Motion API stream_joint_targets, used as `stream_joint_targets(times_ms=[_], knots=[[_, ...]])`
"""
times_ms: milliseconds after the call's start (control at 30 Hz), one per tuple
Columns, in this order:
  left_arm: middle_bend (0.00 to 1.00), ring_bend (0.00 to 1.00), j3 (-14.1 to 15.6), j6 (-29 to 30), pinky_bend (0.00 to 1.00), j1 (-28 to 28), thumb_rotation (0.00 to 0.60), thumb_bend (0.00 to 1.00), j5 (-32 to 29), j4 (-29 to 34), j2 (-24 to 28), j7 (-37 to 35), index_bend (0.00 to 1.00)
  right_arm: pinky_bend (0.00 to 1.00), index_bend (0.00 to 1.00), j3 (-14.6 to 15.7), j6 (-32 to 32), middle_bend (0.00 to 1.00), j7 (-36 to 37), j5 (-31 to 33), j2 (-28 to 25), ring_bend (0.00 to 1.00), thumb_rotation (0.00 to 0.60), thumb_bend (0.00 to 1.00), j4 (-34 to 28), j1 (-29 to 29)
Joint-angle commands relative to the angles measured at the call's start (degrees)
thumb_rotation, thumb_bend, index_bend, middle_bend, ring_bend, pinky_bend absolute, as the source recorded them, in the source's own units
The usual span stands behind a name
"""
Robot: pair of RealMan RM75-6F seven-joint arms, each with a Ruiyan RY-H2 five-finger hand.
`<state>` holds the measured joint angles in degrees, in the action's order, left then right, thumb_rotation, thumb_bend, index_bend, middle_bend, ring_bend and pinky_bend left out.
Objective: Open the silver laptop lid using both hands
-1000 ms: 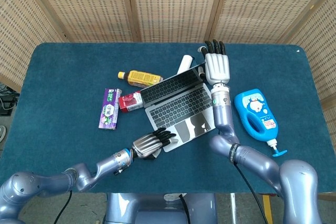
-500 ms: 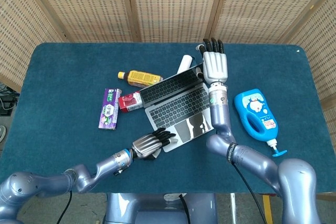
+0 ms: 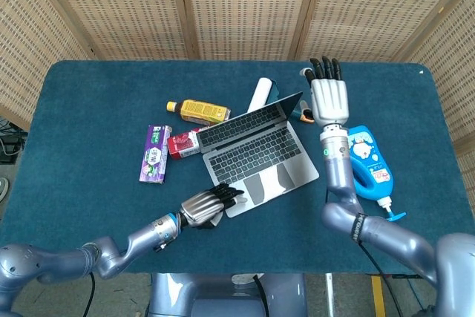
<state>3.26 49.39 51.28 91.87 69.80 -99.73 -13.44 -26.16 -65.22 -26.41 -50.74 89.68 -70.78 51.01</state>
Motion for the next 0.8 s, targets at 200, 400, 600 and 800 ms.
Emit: stream_joint_targets(times_ms=[200,400,600,800], knots=[[0.0,0.01,-0.13,6.23,0.01,-2.92,0.6,0.7,1.25,8.1,6.27,3.33,0.01,0.06,0.31,4.67,-5.64,0.2,3.3,-6.41,-11.43,0.07,0.6,0.43,-13.94,-9.43],[0.0,0.0,1.18,9.8,0.0,-4.96,0.579,0.12,2.77,11.78,11.99,3.29,0.0,0.06,0.3,7.11,-9.3,0.2,5.97,-11.49,-15.53,0.07,0.6,0.3,-17.98,-13.69],[0.0,0.0,3.87,15.46,0.0,-9.82,0.569,0.0,3.42,14.49,19.79,4.5,0.0,0.04,0.26,11.08,-11.45,0.16,11.27,-17.25,-20.61,0.07,0.6,0.02,-20.67,-19.14],[0.0,0.0,6.22,23.22,0.0,-15.91,0.6,0.0,4.42,13.98,25.18,2.67,0.0,0.0,0.2,14.72,-12.33,0.11,15.55,-21.17,-24.42,0.03,0.6,0.0,-21.54,-23.62]])
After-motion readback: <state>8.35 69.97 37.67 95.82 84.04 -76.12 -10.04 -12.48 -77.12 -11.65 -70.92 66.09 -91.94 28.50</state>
